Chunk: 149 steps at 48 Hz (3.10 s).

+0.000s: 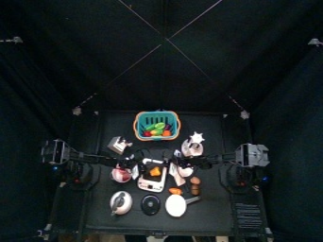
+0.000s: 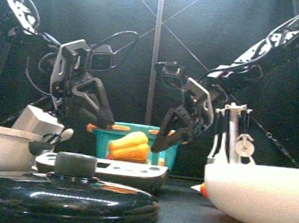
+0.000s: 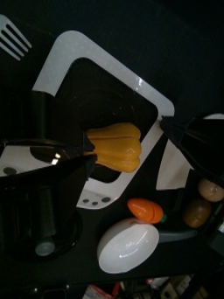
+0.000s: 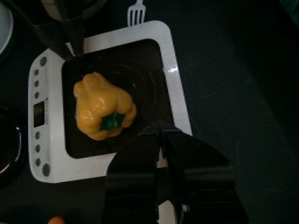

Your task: Reorient squash on stove

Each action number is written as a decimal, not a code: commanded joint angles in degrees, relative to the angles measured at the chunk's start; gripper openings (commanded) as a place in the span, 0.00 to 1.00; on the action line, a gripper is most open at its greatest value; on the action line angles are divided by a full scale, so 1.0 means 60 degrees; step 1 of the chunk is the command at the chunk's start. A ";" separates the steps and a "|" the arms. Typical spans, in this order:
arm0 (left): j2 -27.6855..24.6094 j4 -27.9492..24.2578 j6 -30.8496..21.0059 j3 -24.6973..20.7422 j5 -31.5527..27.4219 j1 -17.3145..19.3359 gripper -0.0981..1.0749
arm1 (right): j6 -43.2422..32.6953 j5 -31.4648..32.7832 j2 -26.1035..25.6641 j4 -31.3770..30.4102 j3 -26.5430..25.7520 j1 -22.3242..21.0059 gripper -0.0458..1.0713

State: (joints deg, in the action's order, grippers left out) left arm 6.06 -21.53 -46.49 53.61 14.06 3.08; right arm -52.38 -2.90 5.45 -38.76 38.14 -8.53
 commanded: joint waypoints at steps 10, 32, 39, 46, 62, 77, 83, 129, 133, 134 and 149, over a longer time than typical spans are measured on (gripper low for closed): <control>0.0103 0.0645 0.0088 0.0190 0.0044 -0.0132 0.58 | 0.0029 -0.1274 -0.0718 0.0088 0.0293 -0.0103 0.43; 0.0513 0.0645 0.0103 0.0630 0.0015 -0.0088 0.58 | 0.0073 -0.2666 -0.0688 -0.0293 0.0513 -0.0205 0.93; 0.0732 0.0630 0.0103 0.0776 0.0015 -0.0088 0.58 | 0.0073 -0.2900 -0.0352 -0.0425 0.0234 -0.0366 0.96; 0.0850 0.0630 0.0103 0.0908 0.0015 -0.0059 0.58 | 0.0059 -0.2974 0.0103 -0.0601 -0.0088 -0.0337 0.96; 0.0879 0.0630 0.0103 0.1025 0.0015 0.0015 0.58 | 0.0029 -0.3032 0.0615 -0.0688 -0.0293 -0.0308 0.96; 0.0879 0.0630 0.0103 0.1040 0.0015 0.0015 0.58 | 0.0029 -0.3032 0.0835 -0.0688 -0.0293 -0.0293 0.95; 0.0879 0.0630 0.0103 0.1040 0.0015 0.0015 0.58 | 0.0029 -0.3003 0.0879 -0.0688 -0.0322 -0.0293 0.91; 0.0879 0.0645 0.0103 0.1040 -0.0088 0.0073 0.58 | 0.0088 -0.1685 0.0542 -0.0352 -0.0410 0.0601 0.67; 0.0879 0.0645 0.0103 0.1040 -0.0103 0.0088 0.58 | 0.0088 -0.1509 0.0396 -0.0366 -0.0454 0.0630 0.67; 0.0879 0.0645 0.0103 0.1040 -0.0103 0.0073 0.58 | 0.0088 -0.1436 0.0352 -0.0381 -0.0454 0.0645 0.67; 0.0879 0.0645 0.0103 0.1040 -0.0088 0.0132 0.57 | 0.0088 -0.0278 -0.0366 -0.0601 -0.0498 0.0747 0.67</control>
State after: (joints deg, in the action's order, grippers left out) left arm 10.81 -17.75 -45.97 60.47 13.27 3.52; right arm -51.94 -5.36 5.54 -42.45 36.39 -4.13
